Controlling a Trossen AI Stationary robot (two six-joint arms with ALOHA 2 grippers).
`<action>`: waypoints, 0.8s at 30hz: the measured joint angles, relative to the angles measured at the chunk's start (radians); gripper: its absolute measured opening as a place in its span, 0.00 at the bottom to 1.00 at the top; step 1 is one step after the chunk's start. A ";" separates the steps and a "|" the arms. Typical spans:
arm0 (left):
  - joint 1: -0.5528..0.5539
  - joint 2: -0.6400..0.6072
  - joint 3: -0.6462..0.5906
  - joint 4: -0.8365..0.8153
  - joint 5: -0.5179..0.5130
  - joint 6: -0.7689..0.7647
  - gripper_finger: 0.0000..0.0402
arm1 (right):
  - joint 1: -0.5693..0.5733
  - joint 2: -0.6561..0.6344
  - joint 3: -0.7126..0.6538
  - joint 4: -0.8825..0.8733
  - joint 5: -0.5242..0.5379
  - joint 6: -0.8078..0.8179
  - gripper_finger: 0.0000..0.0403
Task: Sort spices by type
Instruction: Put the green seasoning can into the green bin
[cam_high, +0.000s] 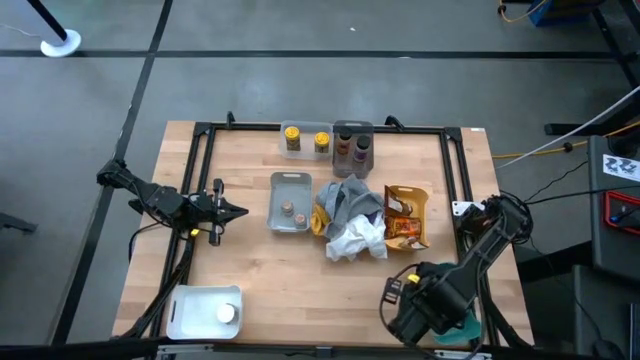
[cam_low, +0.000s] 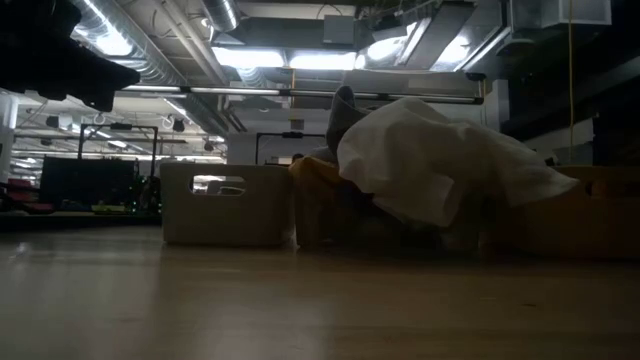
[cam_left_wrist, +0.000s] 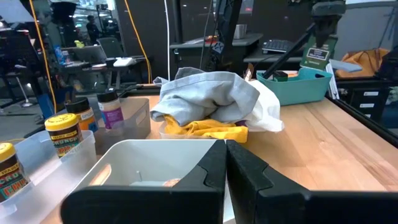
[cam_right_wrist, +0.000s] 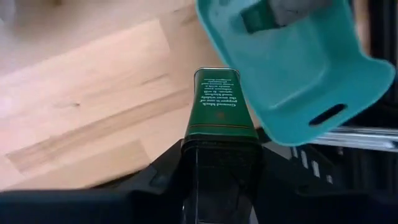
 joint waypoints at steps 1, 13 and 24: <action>0.000 0.000 0.000 0.000 0.000 0.000 0.01 | 0.005 -0.002 0.000 -0.003 -0.003 0.001 0.35; 0.000 0.000 0.000 0.000 0.000 0.000 0.01 | 0.142 -0.006 -0.016 0.000 -0.038 0.132 0.35; 0.000 0.000 0.000 0.000 0.000 0.000 0.01 | 0.241 -0.004 -0.128 0.010 -0.052 0.201 0.34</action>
